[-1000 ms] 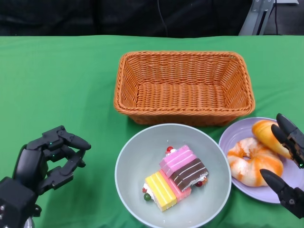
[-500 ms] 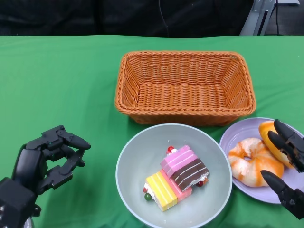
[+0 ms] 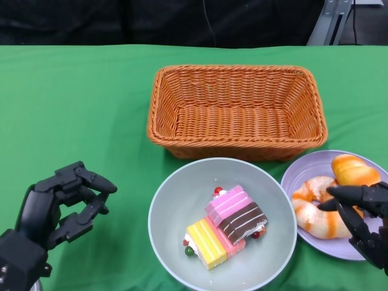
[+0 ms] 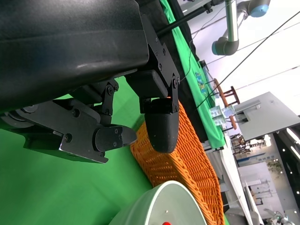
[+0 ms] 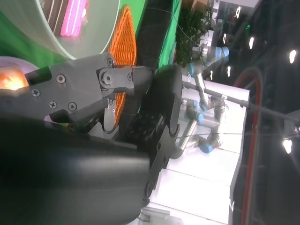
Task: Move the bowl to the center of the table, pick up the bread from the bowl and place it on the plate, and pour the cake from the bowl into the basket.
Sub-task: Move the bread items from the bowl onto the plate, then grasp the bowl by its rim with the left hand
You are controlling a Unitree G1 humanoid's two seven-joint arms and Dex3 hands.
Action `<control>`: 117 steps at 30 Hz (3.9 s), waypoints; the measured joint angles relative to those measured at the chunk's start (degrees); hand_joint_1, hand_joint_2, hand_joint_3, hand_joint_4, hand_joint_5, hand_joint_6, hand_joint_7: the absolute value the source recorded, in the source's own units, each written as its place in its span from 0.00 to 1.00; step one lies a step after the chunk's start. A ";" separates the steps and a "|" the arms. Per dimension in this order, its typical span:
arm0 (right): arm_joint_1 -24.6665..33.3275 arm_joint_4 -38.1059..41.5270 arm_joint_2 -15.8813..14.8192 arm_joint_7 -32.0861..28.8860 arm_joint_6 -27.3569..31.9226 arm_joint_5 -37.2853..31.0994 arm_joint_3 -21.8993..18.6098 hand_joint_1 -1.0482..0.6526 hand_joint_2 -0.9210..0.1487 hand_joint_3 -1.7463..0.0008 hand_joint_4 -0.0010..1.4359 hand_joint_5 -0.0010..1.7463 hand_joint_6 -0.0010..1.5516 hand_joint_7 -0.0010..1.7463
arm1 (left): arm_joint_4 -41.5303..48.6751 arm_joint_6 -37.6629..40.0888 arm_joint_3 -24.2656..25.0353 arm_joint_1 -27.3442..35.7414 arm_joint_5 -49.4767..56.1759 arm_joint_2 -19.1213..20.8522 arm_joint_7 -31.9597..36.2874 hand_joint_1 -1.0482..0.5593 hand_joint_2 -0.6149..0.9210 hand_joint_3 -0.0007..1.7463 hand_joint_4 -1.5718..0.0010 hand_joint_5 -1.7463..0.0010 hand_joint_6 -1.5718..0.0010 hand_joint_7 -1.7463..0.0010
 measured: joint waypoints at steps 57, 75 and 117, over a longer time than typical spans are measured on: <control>-1.80 -6.86 5.59 6.49 15.70 4.41 -6.24 0.56 0.14 0.62 0.53 0.90 0.50 0.64 | -7.76 -3.81 -44.17 -14.44 90.28 26.77 98.45 0.42 0.89 0.00 0.54 0.93 0.53 0.97; -2.15 -5.85 7.18 6.86 15.49 2.99 -6.21 0.56 0.13 0.63 0.55 0.86 0.51 0.61 | -3.01 4.27 -61.38 -20.96 89.59 26.56 103.22 0.40 0.92 0.00 0.48 0.93 0.47 0.98; -2.20 -4.19 8.52 6.69 13.77 0.69 -5.40 0.55 0.15 0.61 0.56 0.85 0.52 0.59 | -4.14 5.44 -68.29 -26.66 84.64 25.02 95.19 0.41 0.91 0.00 0.41 1.00 0.45 1.00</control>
